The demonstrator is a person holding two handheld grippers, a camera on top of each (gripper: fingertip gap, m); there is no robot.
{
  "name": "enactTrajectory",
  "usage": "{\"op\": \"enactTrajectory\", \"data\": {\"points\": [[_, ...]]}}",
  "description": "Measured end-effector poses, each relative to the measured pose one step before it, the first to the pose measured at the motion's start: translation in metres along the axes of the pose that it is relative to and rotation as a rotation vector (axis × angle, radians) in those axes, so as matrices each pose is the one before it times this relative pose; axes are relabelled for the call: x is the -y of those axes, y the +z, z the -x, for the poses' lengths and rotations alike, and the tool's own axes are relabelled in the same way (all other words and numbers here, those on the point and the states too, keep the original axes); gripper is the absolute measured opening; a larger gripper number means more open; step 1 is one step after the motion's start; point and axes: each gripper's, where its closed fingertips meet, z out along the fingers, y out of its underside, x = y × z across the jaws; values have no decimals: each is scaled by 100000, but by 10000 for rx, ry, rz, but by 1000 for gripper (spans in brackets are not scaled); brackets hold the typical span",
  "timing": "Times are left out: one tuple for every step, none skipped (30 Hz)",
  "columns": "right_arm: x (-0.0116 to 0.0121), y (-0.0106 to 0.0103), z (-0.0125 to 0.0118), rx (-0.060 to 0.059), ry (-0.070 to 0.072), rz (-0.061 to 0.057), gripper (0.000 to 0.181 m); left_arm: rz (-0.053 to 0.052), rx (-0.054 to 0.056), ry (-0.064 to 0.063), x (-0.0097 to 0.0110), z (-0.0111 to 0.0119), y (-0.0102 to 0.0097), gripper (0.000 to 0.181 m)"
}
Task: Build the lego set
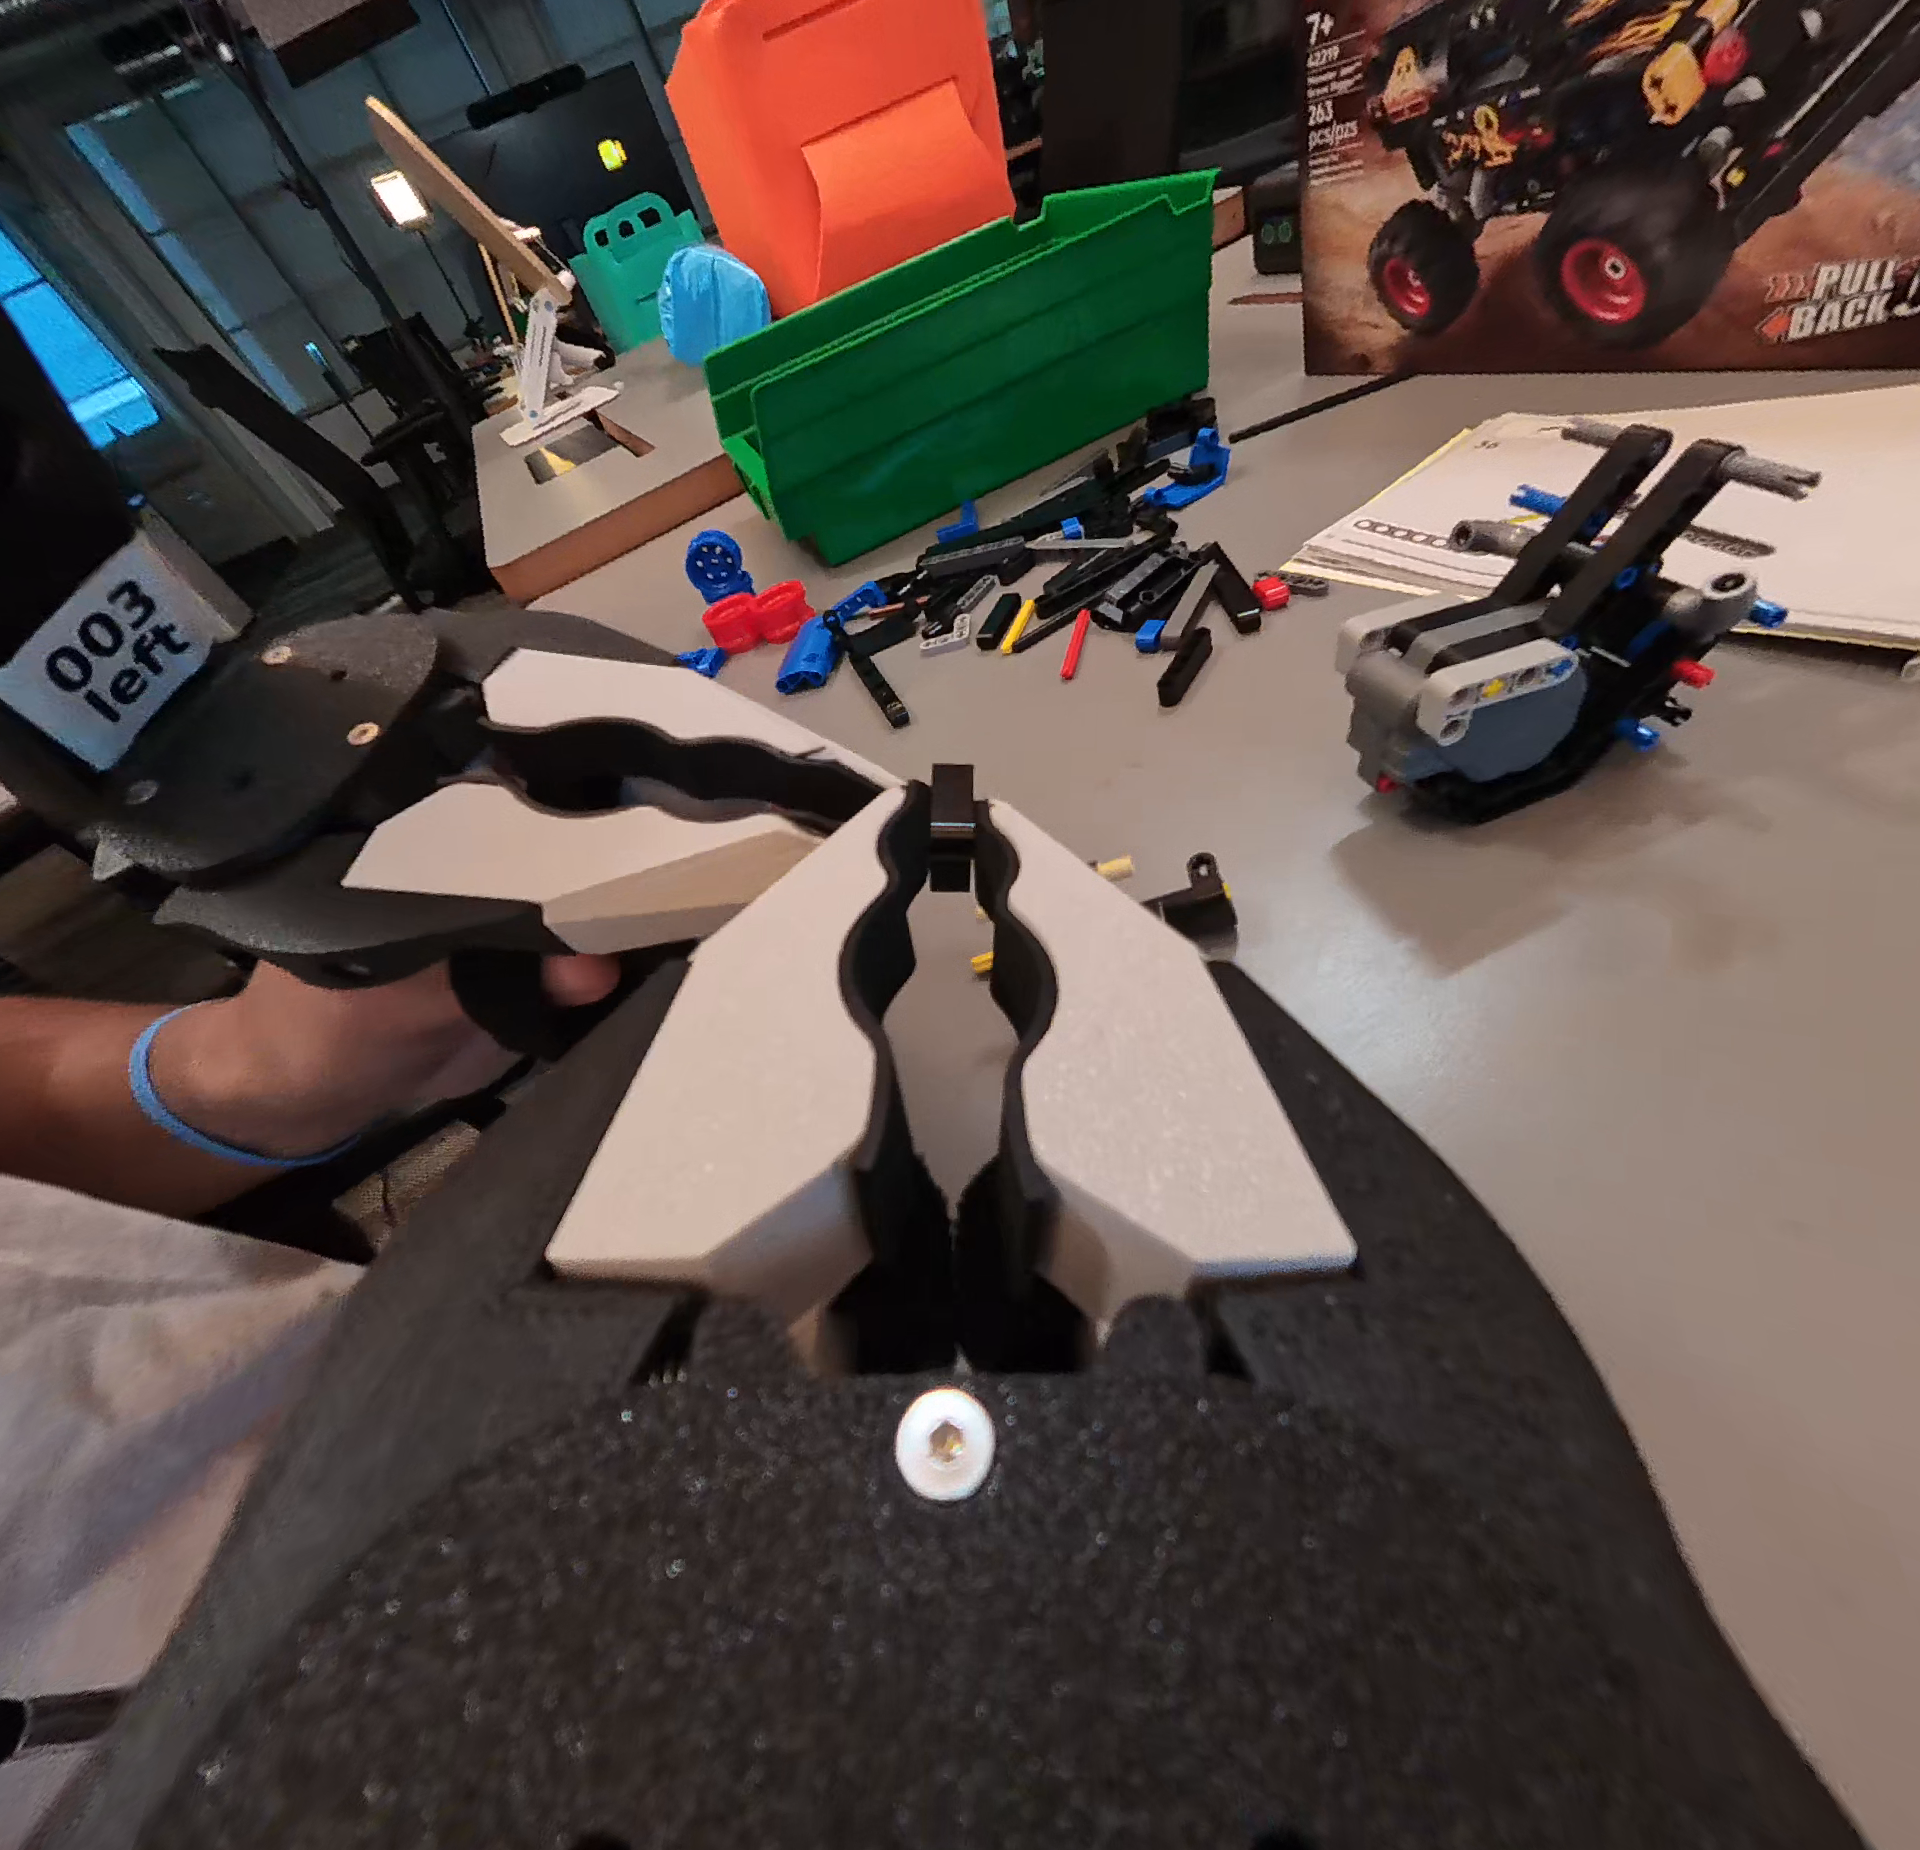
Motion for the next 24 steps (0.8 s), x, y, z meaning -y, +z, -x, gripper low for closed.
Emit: {"op": "enactTrajectory", "data": {"points": [[11,-115,10,52,117,-4,7,-10,65,-16,45,-101,28,6],[-167,-87,-74,17,203,136,7,115,83,56,-148,-111,134,6],[-186,-83,-93,49,160,131,7,110,91,95,-154,-104,132,6],[-130,-145,-70,107,155,78,7,53,59,63,-49,-153,108,6],[-85,-152,-100,100,316,56,7,42,79,39,-13,-143,145,6],[-43,-101,-110,61,405,7,7,87,146,55,-49,-73,169,6],[86,-71,-36,59,271,-121,7,7,203,80,64,-17,115,6],[47,-1,138,102,102,-97,7,71,203,101,-48,2,121,7],[-132,91,-15,-85,-24,30,7,135,186,55,-166,52,110,7],[-59,35,-73,-121,-186,22,7,67,91,-45,-114,22,71,7],[-66,11,-28,-56,-140,49,7,71,22,-156,-89,-12,28,6],[-65,13,41,28,-14,50,7,77,-27,-194,-71,-10,-37,6],[-41,10,74,90,48,43,7,85,-65,-218,-45,-10,-63,6],[4,-40,108,170,-42,48,7,45,-73,-163,19,-22,-110,6],[35,-136,122,225,-83,112,8,53,3,-63,-28,108,-177,6],[612,-454,-15,161,7,-161,10,131,263,-18,-237,553,-289,5],[1069,-800,-227,88,-112,-344,12,29,128,48,-211,451,-391,5],[836,-856,-242,89,-394,-78,13,7,97,-12,-296,435,-501,6],[-31,-682,-225,44,-756,457,15,-62,62,-34,-302,353,-533,6],[-773,-413,-835,-393,-846,765,22,65,50,-55,-504,269,-434,6],[-1212,-40,-952,-549,-673,834,30,100,34,-81,-570,187,-310,6],[-1427,318,-264,-167,-470,824,31,21,-3,-104,-463,52,-198,6],[-1285,558,-231,-228,-190,705,32,-10,-80,-101,-390,-117,-69,6],[-1020,655,14,-136,-166,544,34,5,-80,-130,-409,-153,28,6]]}}
